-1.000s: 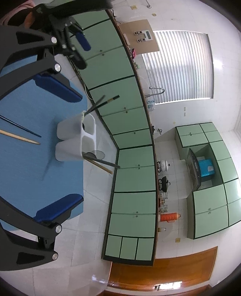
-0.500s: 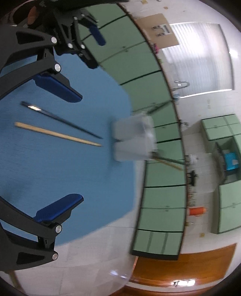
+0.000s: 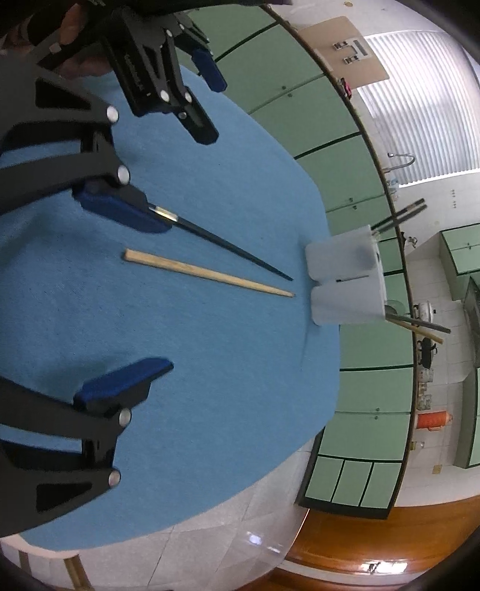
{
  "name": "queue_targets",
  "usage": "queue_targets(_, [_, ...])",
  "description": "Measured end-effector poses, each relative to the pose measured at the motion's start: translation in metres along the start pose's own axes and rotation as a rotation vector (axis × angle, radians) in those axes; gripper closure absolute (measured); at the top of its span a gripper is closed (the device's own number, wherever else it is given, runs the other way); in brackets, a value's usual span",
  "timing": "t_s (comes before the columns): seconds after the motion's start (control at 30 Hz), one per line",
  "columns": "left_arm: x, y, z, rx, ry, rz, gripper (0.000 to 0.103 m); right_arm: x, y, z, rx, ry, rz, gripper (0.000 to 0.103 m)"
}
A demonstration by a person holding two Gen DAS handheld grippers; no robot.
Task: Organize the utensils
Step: 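Move both tools back toward the black and wooden chopsticks on the mat, then close the right gripper on the wooden chopstick while the left grasps the black chopstick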
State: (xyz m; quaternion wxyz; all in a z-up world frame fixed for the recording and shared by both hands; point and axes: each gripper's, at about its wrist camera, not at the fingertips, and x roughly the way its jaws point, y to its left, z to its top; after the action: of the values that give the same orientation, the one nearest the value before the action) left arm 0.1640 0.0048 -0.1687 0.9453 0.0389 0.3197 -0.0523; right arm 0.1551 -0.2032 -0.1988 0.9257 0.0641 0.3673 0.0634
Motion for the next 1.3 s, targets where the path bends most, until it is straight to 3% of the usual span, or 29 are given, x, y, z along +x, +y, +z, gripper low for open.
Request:
queue_targets(0.3, [0.003, -0.001, -0.014, -0.009, 0.026, 0.000, 0.005, 0.012, 0.013, -0.010, -0.009, 0.052, 0.027, 0.074])
queue_targets(0.53, [0.004, -0.003, -0.015, -0.016, 0.030, -0.007, 0.005, 0.014, 0.022, -0.014, -0.032, 0.060, 0.020, 0.077])
queue_targets(1.0, [0.004, -0.009, -0.014, -0.032, 0.047, -0.022, 0.005, 0.019, 0.028, -0.012, -0.060, 0.064, -0.010, 0.095])
queue_targets(1.3, [0.002, -0.020, -0.013, -0.033, 0.083, -0.067, 0.006, 0.019, 0.025, -0.007, -0.037, 0.066, -0.018, 0.096])
